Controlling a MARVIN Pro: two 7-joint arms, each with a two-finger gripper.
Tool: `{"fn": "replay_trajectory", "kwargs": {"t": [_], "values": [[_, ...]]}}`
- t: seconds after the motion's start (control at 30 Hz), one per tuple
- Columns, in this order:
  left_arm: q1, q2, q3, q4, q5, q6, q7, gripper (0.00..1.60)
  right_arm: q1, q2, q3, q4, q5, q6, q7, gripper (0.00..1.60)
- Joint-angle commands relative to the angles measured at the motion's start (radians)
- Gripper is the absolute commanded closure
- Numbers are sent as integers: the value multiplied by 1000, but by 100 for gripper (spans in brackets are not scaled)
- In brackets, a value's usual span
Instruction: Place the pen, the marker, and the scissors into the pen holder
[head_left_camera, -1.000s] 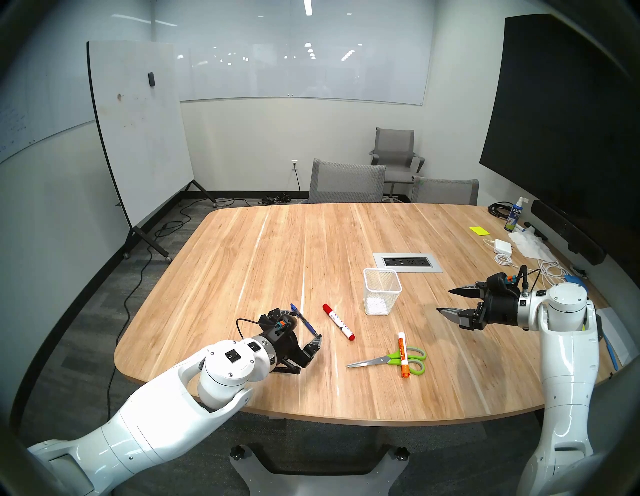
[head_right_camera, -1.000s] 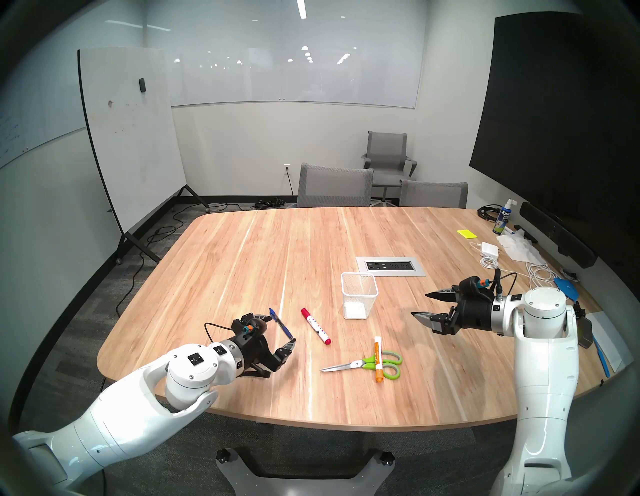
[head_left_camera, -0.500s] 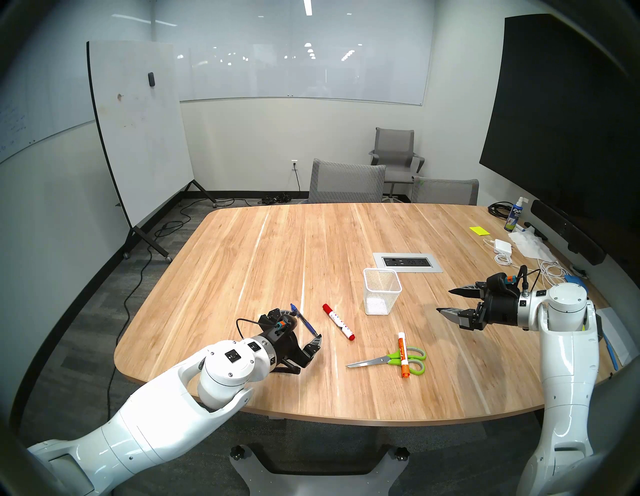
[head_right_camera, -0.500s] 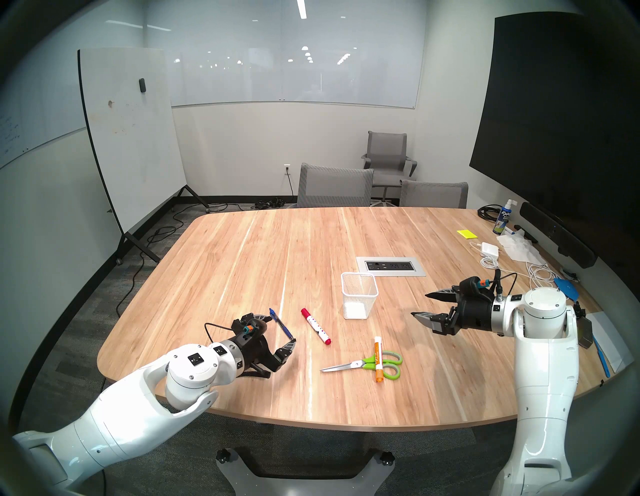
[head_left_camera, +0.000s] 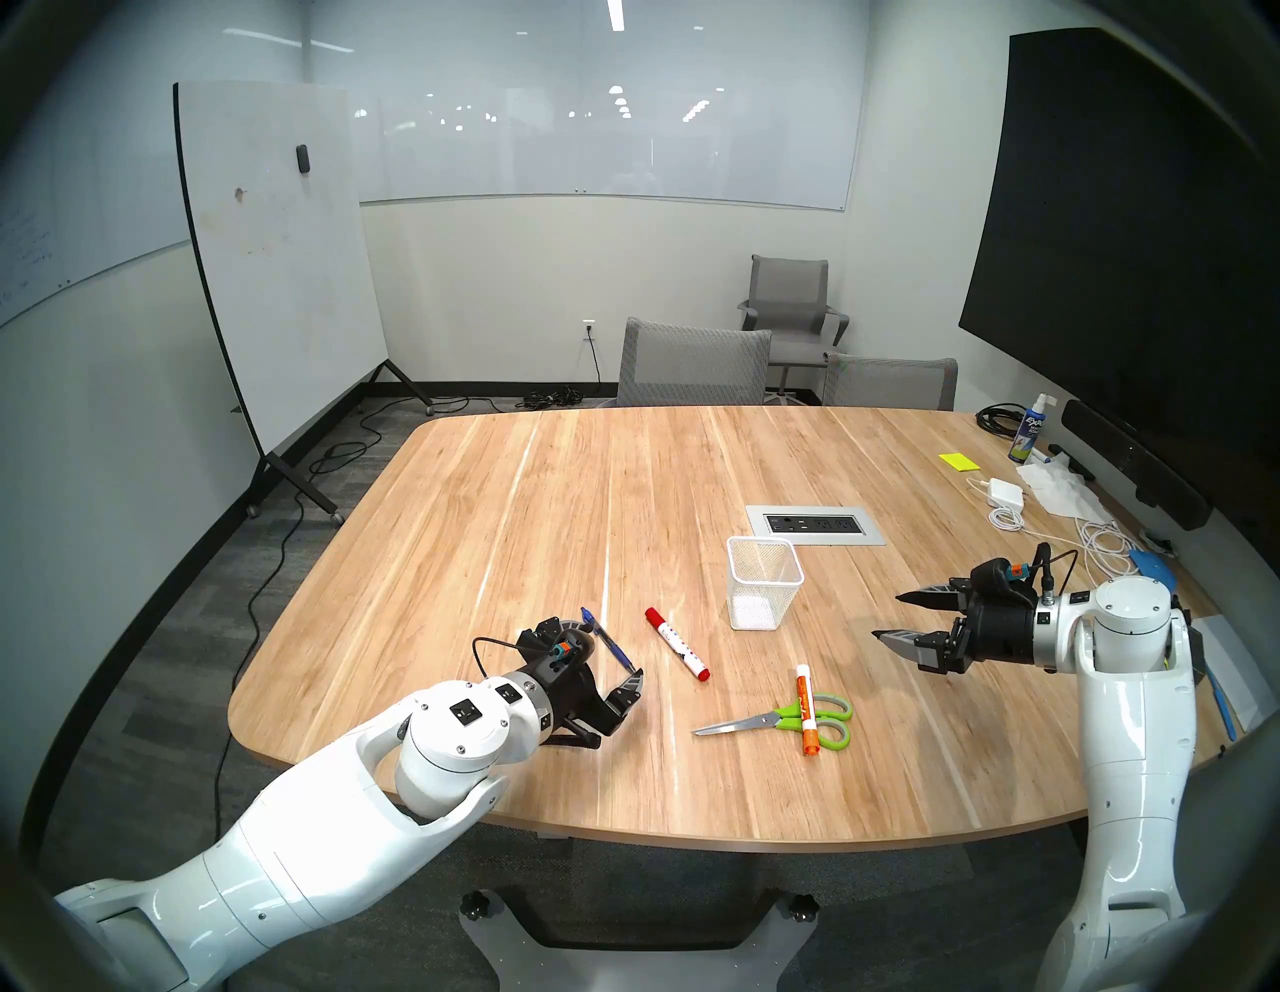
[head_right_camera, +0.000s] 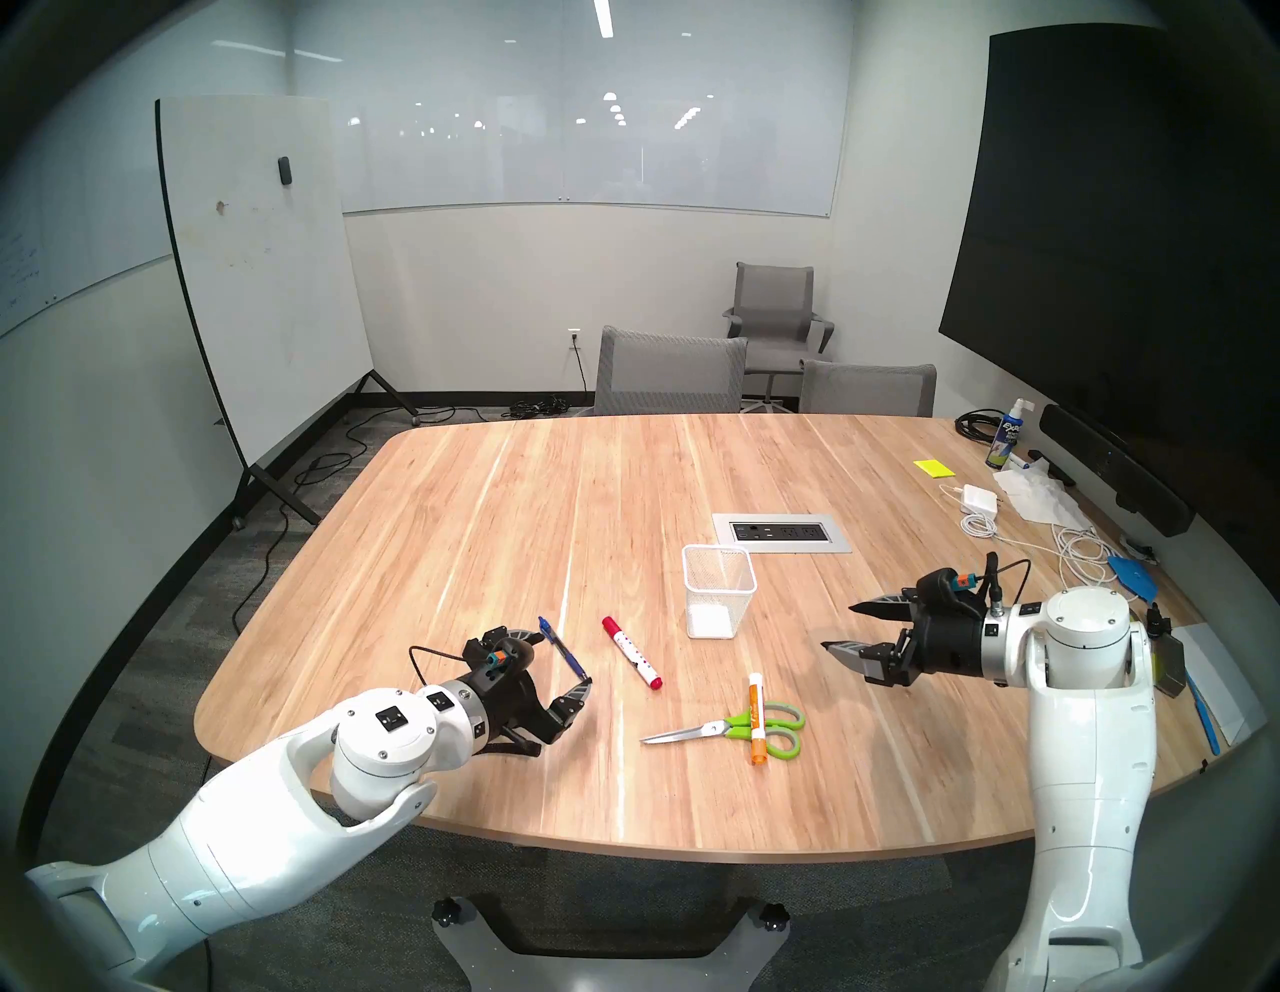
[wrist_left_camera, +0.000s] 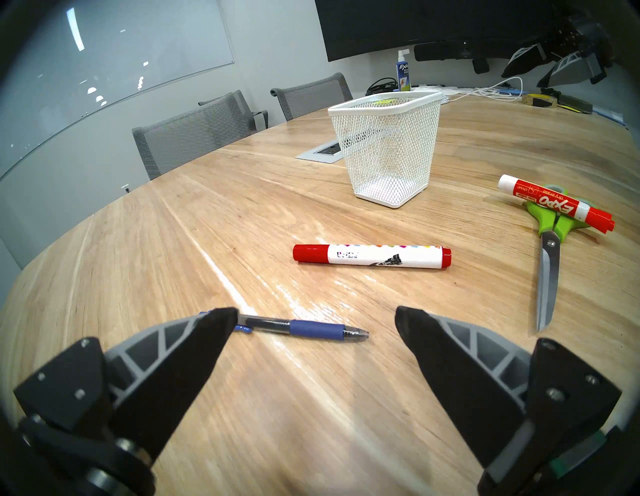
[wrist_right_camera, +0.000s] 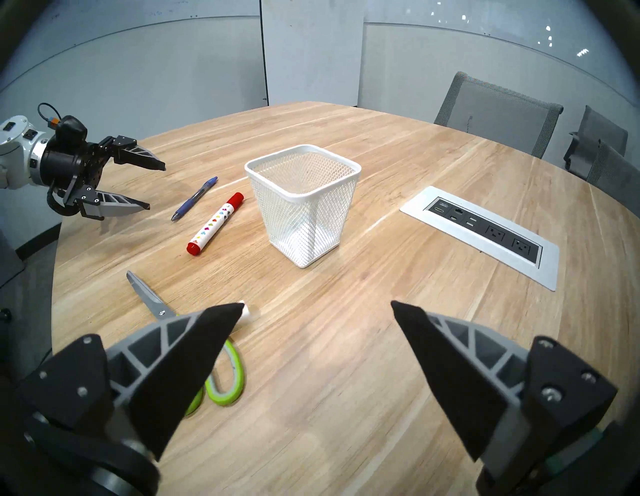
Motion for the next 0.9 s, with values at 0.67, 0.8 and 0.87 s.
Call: {"fn": "replay_trajectory", "kwargs": {"t": [0.67, 0.8, 0.87], "values": [[-2, 0, -2, -14, -1, -2, 0, 0, -215, 101, 28, -253, 101, 149, 62, 0], [-2, 0, -2, -14, -1, -2, 0, 0, -245, 105, 19, -284, 109, 176, 42, 0], [-2, 0, -2, -14, -1, -2, 0, 0, -262, 109, 16, -302, 118, 193, 29, 0]]}}
